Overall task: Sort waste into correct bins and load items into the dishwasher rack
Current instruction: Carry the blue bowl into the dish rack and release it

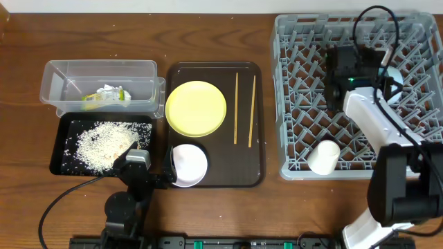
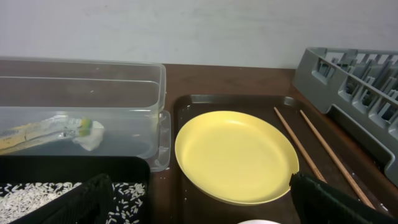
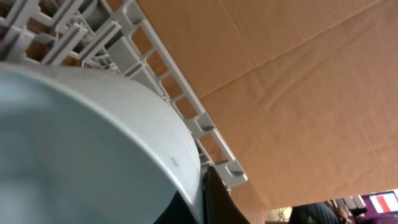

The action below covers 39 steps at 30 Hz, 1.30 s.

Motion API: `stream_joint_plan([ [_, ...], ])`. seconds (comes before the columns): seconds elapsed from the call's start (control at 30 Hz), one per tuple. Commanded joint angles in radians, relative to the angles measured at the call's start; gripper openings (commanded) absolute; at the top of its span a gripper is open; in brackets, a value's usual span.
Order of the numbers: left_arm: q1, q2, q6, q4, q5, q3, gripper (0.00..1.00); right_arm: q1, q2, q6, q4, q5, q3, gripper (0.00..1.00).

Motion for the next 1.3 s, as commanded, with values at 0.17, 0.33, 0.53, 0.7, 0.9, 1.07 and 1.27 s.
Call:
stream_joint_plan([
  [0.17,0.000,-0.007,0.012,-0.009,-0.011,-0.026,0.93,0.058,0.057,-0.089,0.034,0.021,0.006,0.01],
  [0.33,0.000,-0.007,0.012,-0.009,-0.011,-0.026,0.93,0.096,0.059,-0.089,0.030,0.020,0.006,0.01],
  [0.53,0.000,-0.007,0.012,-0.009,-0.011,-0.026,0.93,0.113,0.059,-0.088,0.001,0.020,0.006,0.01],
  [0.7,0.000,-0.007,0.012,-0.009,-0.011,-0.026,0.93,0.131,0.058,-0.088,-0.076,-0.079,0.006,0.30],
  [0.9,0.000,-0.007,0.012,-0.009,-0.011,-0.026,0.93,0.190,-0.018,-0.068,-0.167,-0.400,0.024,0.59],
  [1.07,0.000,-0.007,0.012,-0.009,-0.011,-0.026,0.93,0.244,-0.183,-0.024,-0.247,-0.902,0.106,0.55],
  [1.27,0.000,-0.007,0.012,-0.009,-0.011,-0.026,0.93,0.378,-0.320,-0.023,-0.236,-1.433,0.128,0.40],
])
